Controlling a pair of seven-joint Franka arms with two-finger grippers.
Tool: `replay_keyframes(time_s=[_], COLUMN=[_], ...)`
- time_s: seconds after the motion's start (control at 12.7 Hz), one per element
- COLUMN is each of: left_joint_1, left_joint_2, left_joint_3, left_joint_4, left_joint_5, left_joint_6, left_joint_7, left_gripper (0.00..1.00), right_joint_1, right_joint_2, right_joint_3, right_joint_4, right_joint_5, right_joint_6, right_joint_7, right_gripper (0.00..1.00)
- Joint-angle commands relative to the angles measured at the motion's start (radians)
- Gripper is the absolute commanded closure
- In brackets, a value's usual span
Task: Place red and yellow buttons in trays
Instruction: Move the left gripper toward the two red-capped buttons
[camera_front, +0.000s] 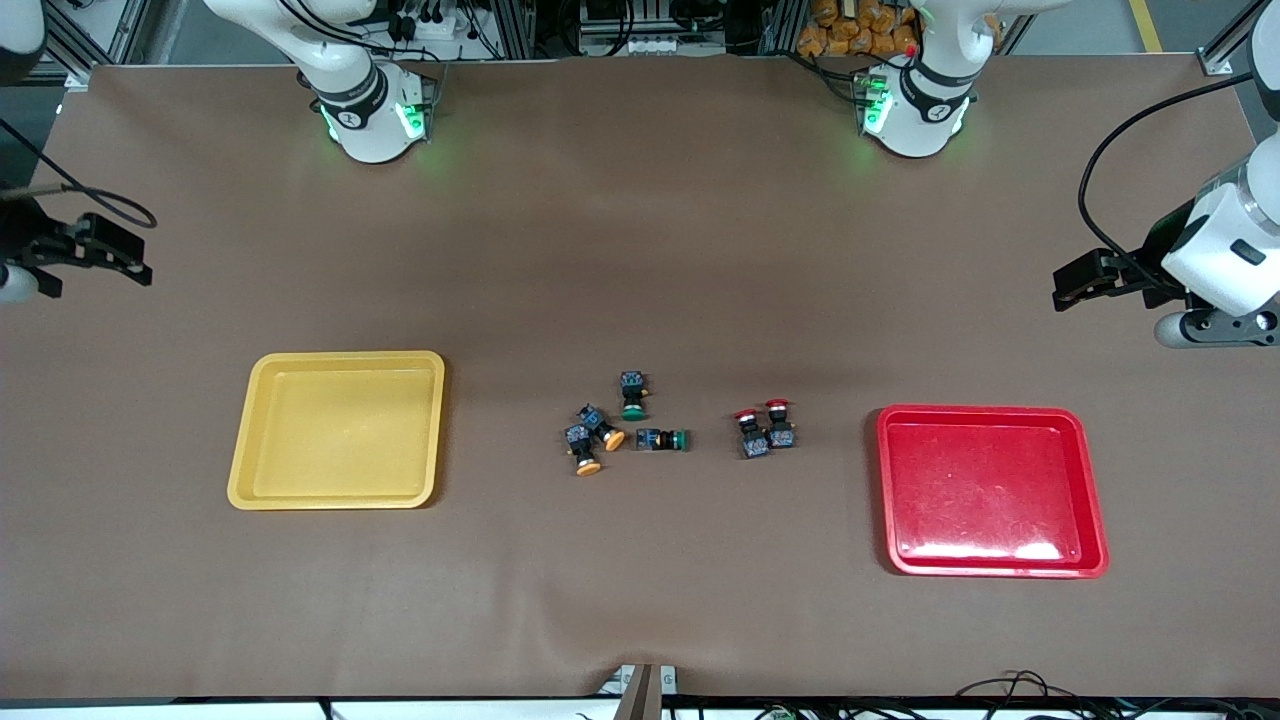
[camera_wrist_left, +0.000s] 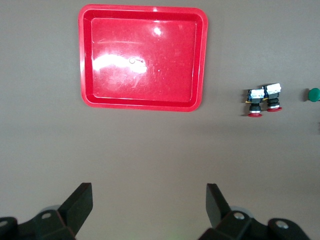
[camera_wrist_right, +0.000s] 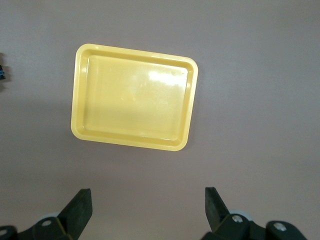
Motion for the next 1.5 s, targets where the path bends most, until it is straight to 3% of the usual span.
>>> replay_keyframes(time_s=[0.0,0.39,0.63,1.42], left_joint_1=[-0.004,-0.008,-0.020,-0.197], left_joint_2=[-0.005,0.001,0.066,0.287], left_joint_3=[0.001,0.000,-0.005,-0.005], left_joint_4=[0.004,0.004,0.005,0.010], left_joint_5=[-0.003,-0.015,-0.015,-0.018], left_joint_6=[0.005,0.007,0.054,0.259], left_joint_7=[-0.008,-0.006,-0.017,-0.264], left_gripper=[0.00,0.00,0.00,0.00], right_joint_1=[0.003,0.006,-0.003,0.000], right_joint_2=[0.020,0.024,0.025,0.025], right_joint_3=[0.000,0.001,-0.002,-0.002], right_joint_4=[0.033,0.034,0.034,0.033], right_joint_5=[-0.001,0.000,0.107,0.112], right_joint_6=[-0.013,-0.010,-0.016,-0.022], right_joint_7=[0.004,0.008,0.011,0.011], right_gripper=[0.00,0.00,0.00,0.00])
